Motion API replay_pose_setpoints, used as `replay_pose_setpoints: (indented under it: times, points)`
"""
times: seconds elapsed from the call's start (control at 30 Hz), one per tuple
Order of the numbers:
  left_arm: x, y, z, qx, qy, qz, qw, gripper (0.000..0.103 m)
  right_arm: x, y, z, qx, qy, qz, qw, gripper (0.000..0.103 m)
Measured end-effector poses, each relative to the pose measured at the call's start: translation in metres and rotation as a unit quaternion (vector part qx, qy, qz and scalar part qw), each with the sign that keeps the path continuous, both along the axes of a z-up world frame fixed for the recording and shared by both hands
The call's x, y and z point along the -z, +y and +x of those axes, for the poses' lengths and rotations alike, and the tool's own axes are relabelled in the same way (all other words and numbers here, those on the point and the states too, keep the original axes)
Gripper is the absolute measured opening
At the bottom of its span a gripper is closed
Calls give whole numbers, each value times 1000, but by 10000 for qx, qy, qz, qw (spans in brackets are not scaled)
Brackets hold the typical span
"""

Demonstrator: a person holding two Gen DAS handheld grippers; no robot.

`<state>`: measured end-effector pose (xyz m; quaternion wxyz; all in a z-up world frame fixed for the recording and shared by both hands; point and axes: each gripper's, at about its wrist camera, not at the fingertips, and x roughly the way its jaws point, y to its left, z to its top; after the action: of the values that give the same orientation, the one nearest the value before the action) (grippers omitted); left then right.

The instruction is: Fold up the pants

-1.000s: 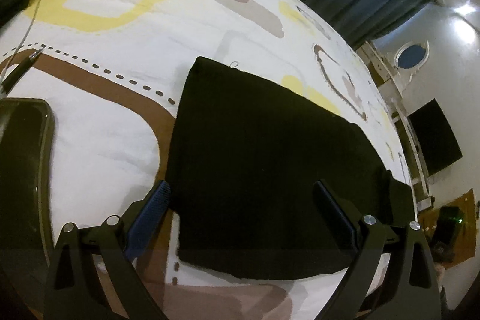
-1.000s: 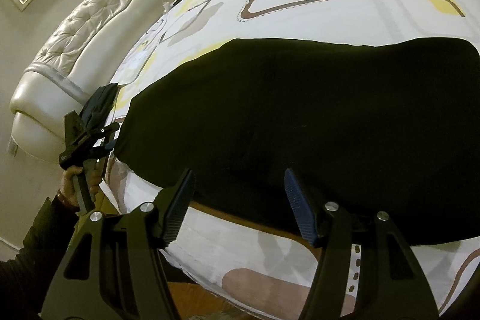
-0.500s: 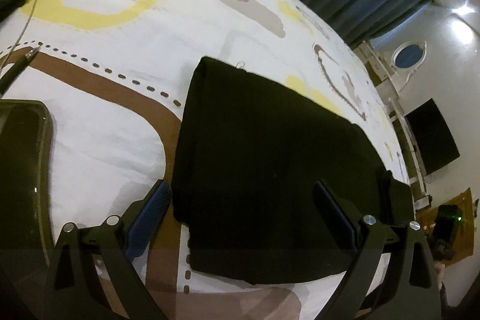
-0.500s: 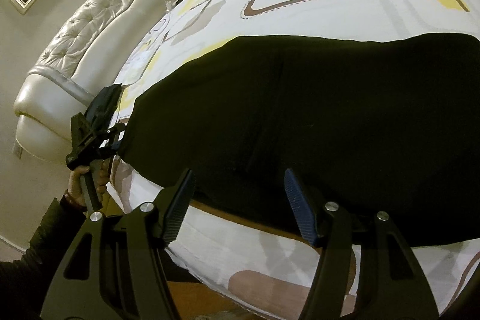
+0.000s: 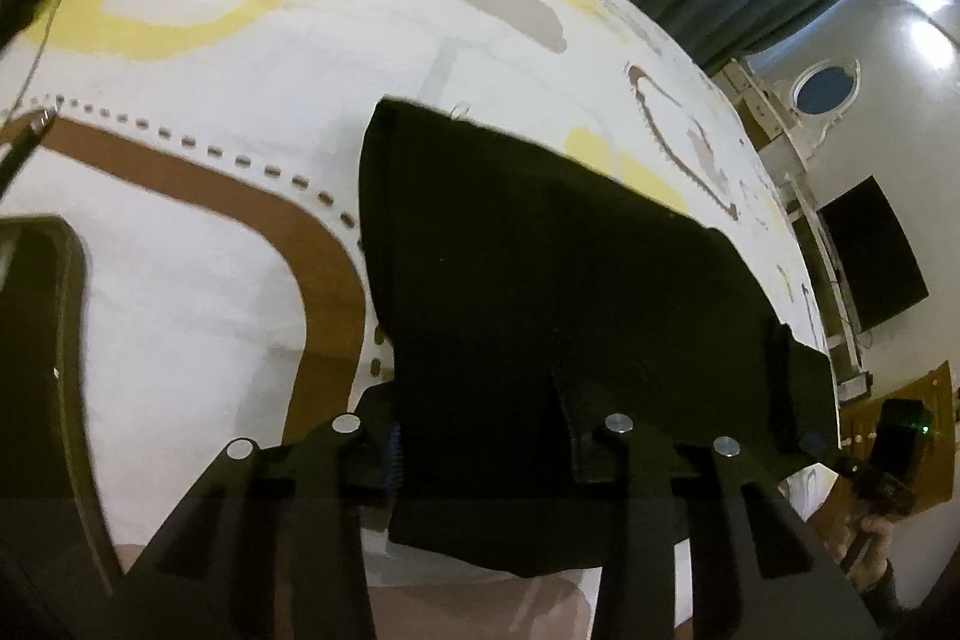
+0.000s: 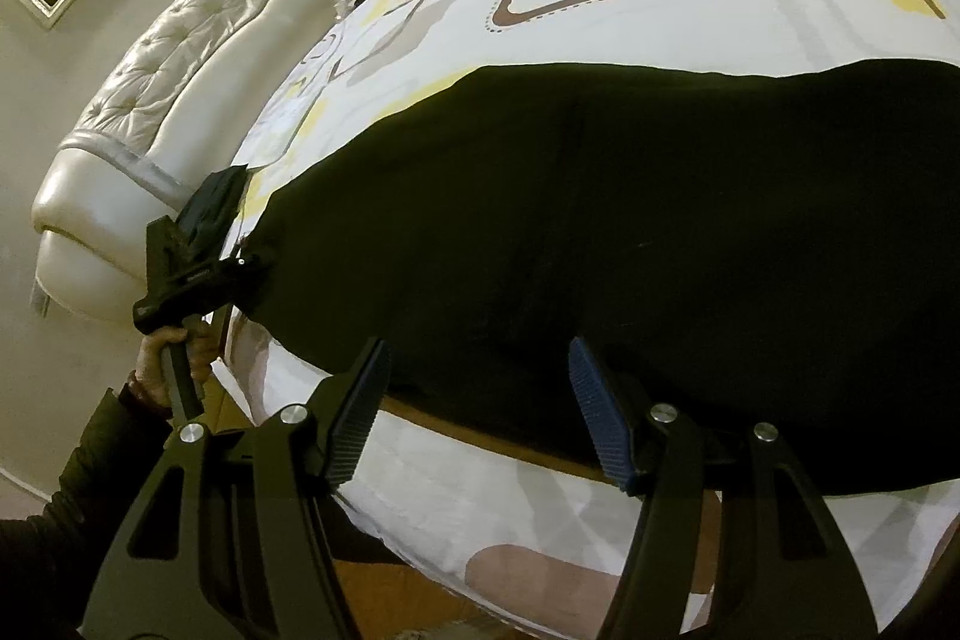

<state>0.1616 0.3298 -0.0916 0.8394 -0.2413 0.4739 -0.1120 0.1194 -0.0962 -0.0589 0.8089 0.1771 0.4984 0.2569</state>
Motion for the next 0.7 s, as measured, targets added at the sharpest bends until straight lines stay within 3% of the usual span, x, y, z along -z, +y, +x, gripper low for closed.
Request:
replay_pose_setpoints:
  times: [0.27,0.43,0.7]
  points:
    - [-36,-12,1,-118,-559,-183,9982,29,1,-5,3,25,-2,8,10000,62]
    - [-66,-37,8,81,-918,-176,9956,21,0,-10,4,74,-15,25,10000,62]
    - [-99,-97,19,613,-1258,-218,9899,20,-4,-25,7,190,-77,108,9997,62]
